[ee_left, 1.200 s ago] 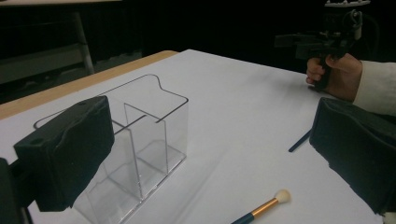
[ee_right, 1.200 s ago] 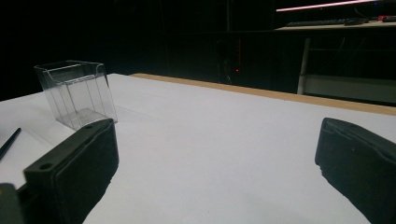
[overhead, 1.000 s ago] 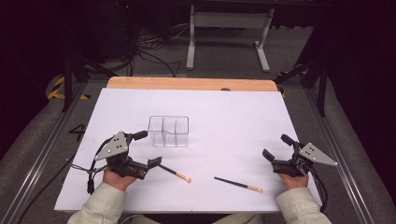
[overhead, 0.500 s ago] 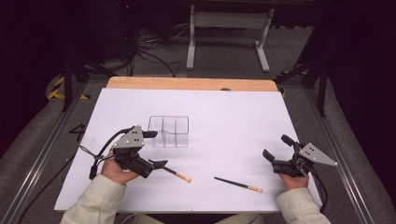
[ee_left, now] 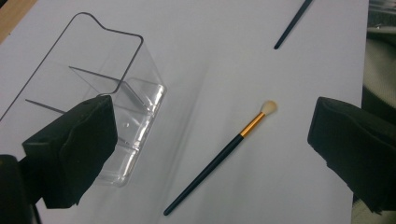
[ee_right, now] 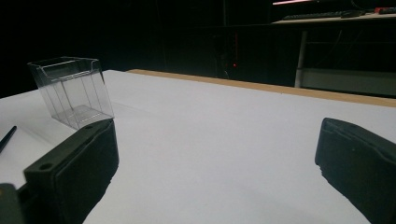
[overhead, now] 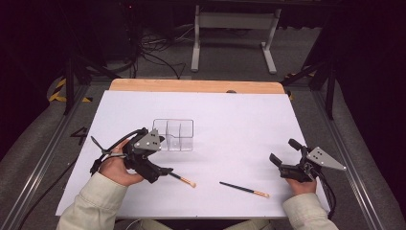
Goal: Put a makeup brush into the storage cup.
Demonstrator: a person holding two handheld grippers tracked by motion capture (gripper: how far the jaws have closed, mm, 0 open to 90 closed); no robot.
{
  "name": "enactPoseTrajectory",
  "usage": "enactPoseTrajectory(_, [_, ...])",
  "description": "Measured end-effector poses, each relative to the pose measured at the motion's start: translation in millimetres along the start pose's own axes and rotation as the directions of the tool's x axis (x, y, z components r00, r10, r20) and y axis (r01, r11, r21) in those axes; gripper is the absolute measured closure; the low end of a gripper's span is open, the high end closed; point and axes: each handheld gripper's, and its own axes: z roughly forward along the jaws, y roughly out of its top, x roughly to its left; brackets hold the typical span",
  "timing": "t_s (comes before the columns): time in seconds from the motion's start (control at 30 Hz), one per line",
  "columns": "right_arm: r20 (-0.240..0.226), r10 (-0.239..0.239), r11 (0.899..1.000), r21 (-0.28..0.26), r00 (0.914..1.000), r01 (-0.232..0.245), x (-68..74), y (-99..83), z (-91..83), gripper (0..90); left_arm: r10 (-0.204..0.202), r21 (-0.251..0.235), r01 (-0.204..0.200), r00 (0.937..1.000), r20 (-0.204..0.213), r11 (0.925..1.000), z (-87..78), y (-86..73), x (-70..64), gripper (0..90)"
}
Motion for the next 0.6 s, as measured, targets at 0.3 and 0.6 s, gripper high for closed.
enactPoseTrajectory(0.3, [0.002,0.004,1.0,0.003,1.0,-0.004,-0.2,-0.3,0.0,0.1,0.03,0.139,-0.031,0.9995,0.01,0.9898,3.0,11.2,-0.8,2.8])
enactPoseTrajectory(0.6, [0.004,0.009,1.0,0.003,1.0,-0.009,-0.6,-0.5,-0.1,0.1,0.046,0.24,-0.054,0.9982,0.039,0.9692,5.8,16.7,-3.1,2.7])
